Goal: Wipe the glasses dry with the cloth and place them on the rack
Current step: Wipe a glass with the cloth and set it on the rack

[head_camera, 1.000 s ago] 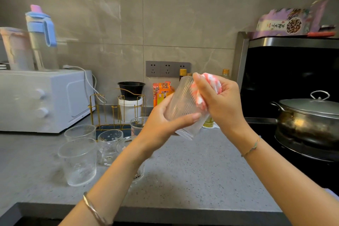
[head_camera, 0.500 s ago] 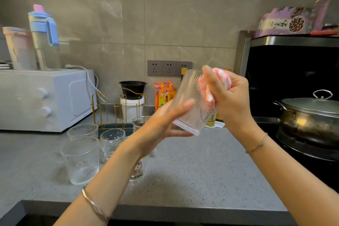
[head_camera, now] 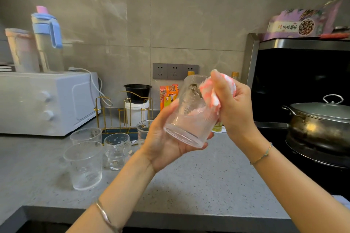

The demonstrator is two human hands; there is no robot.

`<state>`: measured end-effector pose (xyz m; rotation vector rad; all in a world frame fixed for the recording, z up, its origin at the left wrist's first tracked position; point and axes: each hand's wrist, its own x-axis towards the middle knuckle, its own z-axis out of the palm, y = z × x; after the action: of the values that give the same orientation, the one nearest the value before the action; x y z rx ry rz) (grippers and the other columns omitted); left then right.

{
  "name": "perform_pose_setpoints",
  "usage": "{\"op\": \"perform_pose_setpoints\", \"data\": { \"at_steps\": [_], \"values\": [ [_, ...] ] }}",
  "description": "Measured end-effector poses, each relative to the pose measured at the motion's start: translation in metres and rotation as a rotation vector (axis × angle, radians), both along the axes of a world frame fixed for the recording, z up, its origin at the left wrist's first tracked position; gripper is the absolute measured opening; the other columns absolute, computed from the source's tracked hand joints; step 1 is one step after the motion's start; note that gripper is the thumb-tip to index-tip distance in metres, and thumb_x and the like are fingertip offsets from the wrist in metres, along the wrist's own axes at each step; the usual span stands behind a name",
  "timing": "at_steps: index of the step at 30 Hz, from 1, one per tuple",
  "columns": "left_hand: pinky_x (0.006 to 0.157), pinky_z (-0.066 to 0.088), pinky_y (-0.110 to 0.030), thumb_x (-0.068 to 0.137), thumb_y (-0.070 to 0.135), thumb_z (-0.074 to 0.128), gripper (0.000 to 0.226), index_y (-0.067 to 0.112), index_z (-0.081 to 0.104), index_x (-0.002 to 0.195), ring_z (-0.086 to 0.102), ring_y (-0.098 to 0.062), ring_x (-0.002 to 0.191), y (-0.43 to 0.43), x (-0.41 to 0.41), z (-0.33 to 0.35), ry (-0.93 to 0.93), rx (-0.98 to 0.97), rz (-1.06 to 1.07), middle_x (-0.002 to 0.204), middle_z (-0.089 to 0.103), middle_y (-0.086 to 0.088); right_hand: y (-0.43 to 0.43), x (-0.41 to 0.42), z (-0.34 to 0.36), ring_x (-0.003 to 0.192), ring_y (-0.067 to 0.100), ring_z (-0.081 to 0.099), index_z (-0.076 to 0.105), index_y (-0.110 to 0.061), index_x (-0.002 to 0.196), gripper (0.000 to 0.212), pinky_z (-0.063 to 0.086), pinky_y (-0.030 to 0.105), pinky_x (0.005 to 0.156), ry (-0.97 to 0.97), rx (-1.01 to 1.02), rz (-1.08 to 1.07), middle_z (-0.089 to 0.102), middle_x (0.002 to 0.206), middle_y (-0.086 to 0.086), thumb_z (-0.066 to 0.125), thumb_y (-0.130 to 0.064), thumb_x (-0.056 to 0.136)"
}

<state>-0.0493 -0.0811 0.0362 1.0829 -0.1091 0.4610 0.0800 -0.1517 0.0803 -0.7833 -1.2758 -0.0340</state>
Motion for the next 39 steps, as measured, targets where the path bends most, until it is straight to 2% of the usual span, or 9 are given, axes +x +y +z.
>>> {"op": "perform_pose_setpoints", "data": {
  "at_steps": [4, 8, 13, 18, 23, 28, 32, 36, 39],
  "values": [
    [0.072, 0.059, -0.041, 0.054, 0.050, 0.088, 0.073, 0.013, 0.071, 0.115, 0.069, -0.033, 0.093, 0.005, -0.001, 0.000, 0.008, 0.026, -0.032, 0.112, 0.068, -0.016, -0.001, -0.001, 0.001, 0.050, 0.005, 0.047, 0.048, -0.005, 0.047, 0.049, 0.043, 0.018, 0.057, -0.013, -0.040, -0.021, 0.048, 0.046, -0.006, 0.056, -0.030, 0.089],
    [0.080, 0.056, -0.027, 0.045, 0.066, 0.083, 0.101, 0.031, 0.051, 0.134, 0.066, -0.007, 0.108, 0.005, -0.005, 0.014, 0.194, 0.479, 0.320, 0.117, 0.069, 0.011, -0.002, 0.001, 0.003, 0.049, 0.006, 0.048, 0.051, -0.004, 0.049, 0.046, 0.043, 0.018, 0.057, -0.094, -0.017, -0.080, 0.051, 0.048, -0.001, 0.058, -0.018, 0.093],
    [0.073, 0.049, -0.010, 0.064, 0.043, 0.085, 0.069, 0.041, 0.048, 0.123, 0.063, 0.006, 0.099, -0.001, -0.001, 0.017, 0.227, 0.777, 0.647, 0.112, 0.066, 0.015, 0.004, -0.003, 0.001, 0.045, 0.008, 0.046, 0.052, -0.009, 0.049, 0.046, 0.040, 0.018, 0.049, -0.135, -0.006, -0.162, 0.049, 0.045, -0.005, 0.058, -0.018, 0.093],
    [0.072, 0.056, -0.023, 0.052, 0.038, 0.085, 0.064, 0.020, 0.069, 0.112, 0.070, -0.011, 0.092, 0.006, -0.011, 0.018, 0.118, 0.456, 0.328, 0.102, 0.074, 0.002, 0.006, -0.009, 0.006, 0.044, 0.018, 0.043, 0.047, -0.004, 0.046, 0.053, 0.039, 0.026, 0.052, -0.084, 0.016, -0.056, 0.047, 0.044, 0.004, 0.054, -0.019, 0.097],
    [0.066, 0.058, -0.042, 0.052, 0.041, 0.090, 0.077, 0.007, 0.068, 0.117, 0.068, -0.036, 0.089, 0.015, -0.009, 0.010, -0.027, -0.041, 0.013, 0.108, 0.067, -0.021, 0.012, -0.004, 0.001, 0.048, 0.002, 0.049, 0.061, -0.010, 0.067, 0.043, 0.041, 0.015, 0.048, -0.028, -0.041, -0.014, 0.054, 0.050, -0.013, 0.046, -0.038, 0.095],
    [0.063, 0.059, -0.043, 0.042, 0.037, 0.095, 0.079, 0.007, 0.071, 0.111, 0.069, -0.039, 0.088, 0.023, -0.009, -0.001, 0.040, -0.065, 0.052, 0.112, 0.066, -0.025, 0.015, 0.006, -0.001, 0.054, 0.018, 0.049, 0.069, -0.031, 0.071, 0.043, 0.040, 0.025, 0.048, 0.151, -0.120, -0.028, 0.052, 0.059, 0.005, 0.037, -0.038, 0.100],
    [0.065, 0.060, -0.042, 0.031, 0.038, 0.097, 0.092, 0.010, 0.068, 0.114, 0.070, -0.038, 0.091, 0.024, -0.008, -0.016, 0.153, -0.055, 0.191, 0.107, 0.071, -0.022, 0.026, 0.036, -0.014, 0.070, 0.029, 0.053, 0.066, 0.000, 0.091, 0.052, 0.047, 0.037, 0.059, 0.308, -0.321, -0.159, 0.057, 0.074, 0.020, 0.042, -0.045, 0.098],
    [0.067, 0.060, -0.041, 0.024, 0.040, 0.097, 0.109, 0.013, 0.059, 0.122, 0.071, -0.035, 0.094, 0.025, -0.006, -0.038, 0.279, -0.061, 0.304, 0.101, 0.074, -0.017, 0.028, 0.063, -0.066, 0.055, 0.003, 0.062, 0.066, -0.012, 0.077, 0.041, 0.046, 0.018, 0.046, 0.224, -0.445, -0.353, 0.066, 0.057, -0.008, 0.045, -0.039, 0.099],
    [0.066, 0.060, -0.043, 0.025, 0.036, 0.096, 0.101, 0.015, 0.060, 0.117, 0.072, -0.034, 0.092, 0.022, -0.004, -0.052, 0.299, -0.098, 0.321, 0.096, 0.075, -0.016, 0.024, 0.080, -0.125, 0.054, 0.007, 0.060, 0.066, -0.011, 0.075, 0.038, 0.051, 0.030, 0.056, 0.078, -0.548, -0.446, 0.064, 0.055, -0.004, 0.048, -0.035, 0.098]
  ]
}}
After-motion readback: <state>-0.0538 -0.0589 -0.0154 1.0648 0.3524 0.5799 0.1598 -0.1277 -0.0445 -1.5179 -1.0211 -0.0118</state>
